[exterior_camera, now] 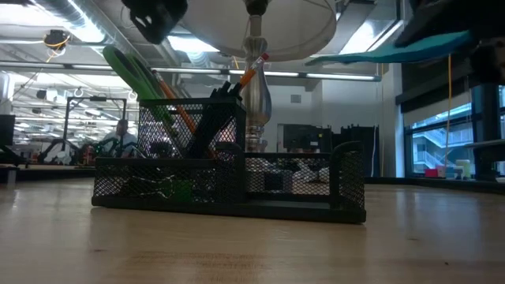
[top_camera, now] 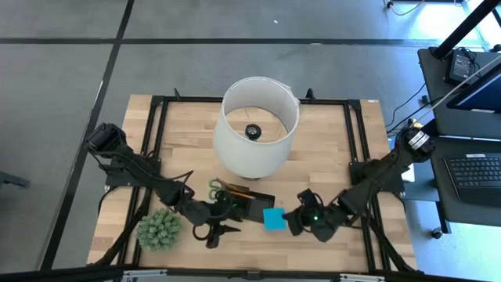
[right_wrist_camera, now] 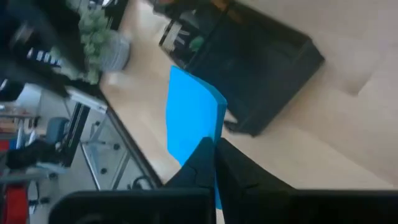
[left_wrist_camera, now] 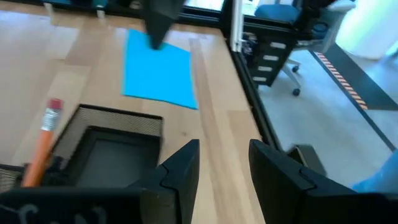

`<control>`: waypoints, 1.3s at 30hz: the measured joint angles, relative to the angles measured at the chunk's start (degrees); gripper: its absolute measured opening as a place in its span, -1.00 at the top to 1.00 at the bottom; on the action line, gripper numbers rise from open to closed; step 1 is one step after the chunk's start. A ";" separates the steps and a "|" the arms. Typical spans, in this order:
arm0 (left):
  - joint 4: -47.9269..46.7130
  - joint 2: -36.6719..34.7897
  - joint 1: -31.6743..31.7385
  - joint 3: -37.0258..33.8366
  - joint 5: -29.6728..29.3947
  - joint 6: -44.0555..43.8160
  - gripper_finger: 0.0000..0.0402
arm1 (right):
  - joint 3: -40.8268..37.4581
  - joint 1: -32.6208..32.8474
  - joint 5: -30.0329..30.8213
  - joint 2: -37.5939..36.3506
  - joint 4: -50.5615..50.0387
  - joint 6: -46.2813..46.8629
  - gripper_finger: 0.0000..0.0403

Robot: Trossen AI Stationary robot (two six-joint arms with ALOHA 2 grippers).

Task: Pick and place office supplies into organizer
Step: Put the blue sticky notes pad into the black desk organizer

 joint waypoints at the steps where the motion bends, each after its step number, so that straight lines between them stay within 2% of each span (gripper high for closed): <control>1: -0.08 0.00 -0.42 0.00 0.01 0.09 0.34 | 0.00 -0.80 -0.42 0.00 0.01 0.23 0.98; 12: -0.51 0.00 -3.64 0.00 -2.05 9.68 0.34 | -0.04 -7.24 -3.20 1.85 4.16 0.25 0.98; 23: -3.72 -0.25 -3.55 0.00 -1.54 18.03 0.34 | 0.18 -10.07 -3.48 2.99 3.63 6.02 0.98; 27: -6.46 -0.74 -3.48 0.00 -0.94 18.62 0.34 | 4.24 -10.83 -5.73 4.86 -3.51 6.55 0.98; 33: -11.03 -2.31 -3.06 0.00 1.00 18.53 0.34 | 14.21 -12.12 -6.57 11.61 -14.48 6.39 0.98; 39: -12.01 -2.36 -3.22 0.00 2.95 18.50 0.34 | 18.79 -13.51 -8.33 15.96 -16.38 6.59 0.98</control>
